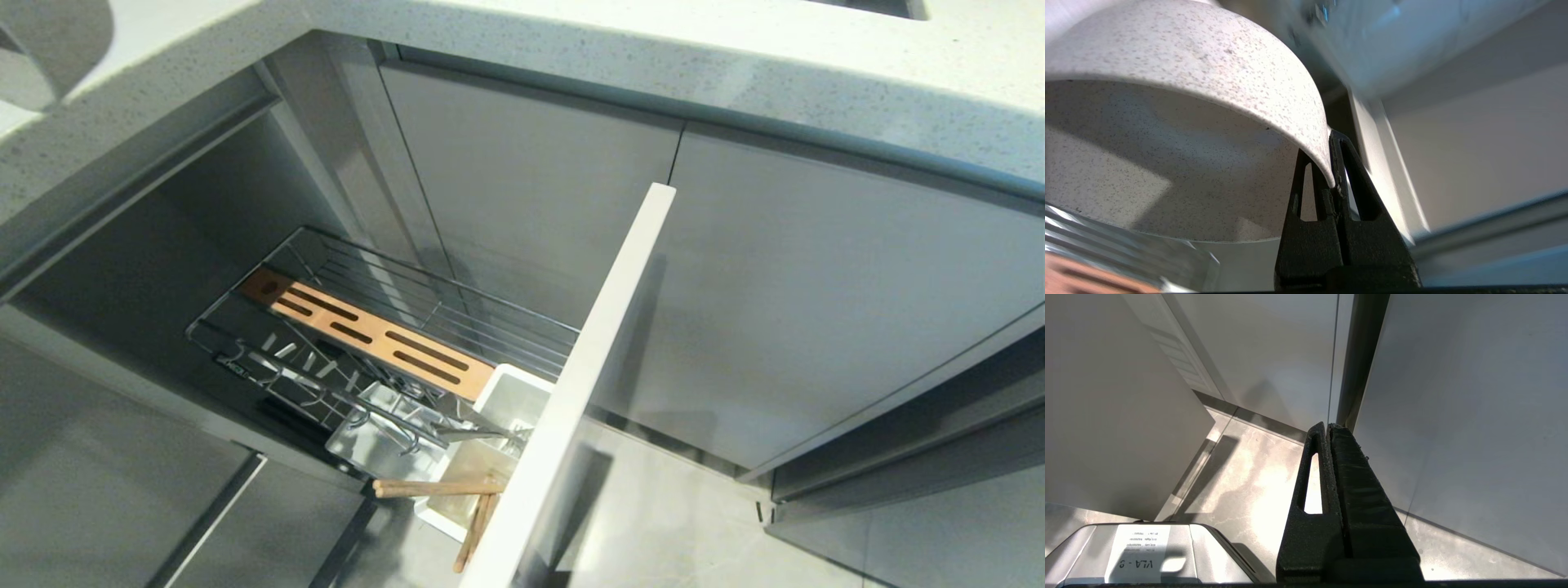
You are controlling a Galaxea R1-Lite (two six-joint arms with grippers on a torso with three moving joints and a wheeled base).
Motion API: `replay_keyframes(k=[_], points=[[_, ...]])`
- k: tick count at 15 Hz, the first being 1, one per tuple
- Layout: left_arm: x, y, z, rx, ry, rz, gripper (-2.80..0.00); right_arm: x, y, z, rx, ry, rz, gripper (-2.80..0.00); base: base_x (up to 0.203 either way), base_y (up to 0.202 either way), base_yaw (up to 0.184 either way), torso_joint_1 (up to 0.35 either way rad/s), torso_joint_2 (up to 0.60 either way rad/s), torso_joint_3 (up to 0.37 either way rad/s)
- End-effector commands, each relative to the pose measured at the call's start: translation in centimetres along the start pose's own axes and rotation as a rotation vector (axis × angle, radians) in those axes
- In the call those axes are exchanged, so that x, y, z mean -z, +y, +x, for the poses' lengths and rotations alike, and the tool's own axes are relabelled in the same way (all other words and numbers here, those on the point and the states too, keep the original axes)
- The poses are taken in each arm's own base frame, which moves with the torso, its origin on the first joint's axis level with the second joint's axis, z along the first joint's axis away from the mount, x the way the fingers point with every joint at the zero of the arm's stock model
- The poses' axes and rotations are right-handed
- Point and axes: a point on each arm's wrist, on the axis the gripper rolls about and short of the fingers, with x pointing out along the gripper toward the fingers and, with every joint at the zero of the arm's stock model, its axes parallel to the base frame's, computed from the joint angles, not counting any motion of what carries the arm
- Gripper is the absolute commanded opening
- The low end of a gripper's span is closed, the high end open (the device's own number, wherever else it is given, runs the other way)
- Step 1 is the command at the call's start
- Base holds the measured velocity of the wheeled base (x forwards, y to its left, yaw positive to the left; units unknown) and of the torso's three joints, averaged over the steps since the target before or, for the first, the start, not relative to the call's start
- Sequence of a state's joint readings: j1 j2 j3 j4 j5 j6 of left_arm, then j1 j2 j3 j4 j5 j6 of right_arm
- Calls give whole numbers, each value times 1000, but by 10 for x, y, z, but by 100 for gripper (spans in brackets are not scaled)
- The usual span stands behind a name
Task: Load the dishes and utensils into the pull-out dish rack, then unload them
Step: Take the bowl out of the cupboard
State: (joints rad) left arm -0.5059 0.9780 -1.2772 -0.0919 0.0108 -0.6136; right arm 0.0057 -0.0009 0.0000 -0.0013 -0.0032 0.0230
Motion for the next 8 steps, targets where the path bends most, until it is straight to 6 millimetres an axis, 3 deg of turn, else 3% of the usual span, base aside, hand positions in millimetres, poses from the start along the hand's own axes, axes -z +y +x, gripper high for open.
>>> replay_keyframes(k=[1,5,8], points=[[-19,-6,-29,-44,-158,122,-280,0,0,0,0,2,0,-280,0,0,0,0,0,0],[-35,-14,-46,-287,-386,432,-280,0,0,0,0,1,0,-280,0,0,0,0,0,0],[-46,-13,-43,-512,-509,601,-280,0,0,0,0,2,0,-280,0,0,0,0,0,0]])
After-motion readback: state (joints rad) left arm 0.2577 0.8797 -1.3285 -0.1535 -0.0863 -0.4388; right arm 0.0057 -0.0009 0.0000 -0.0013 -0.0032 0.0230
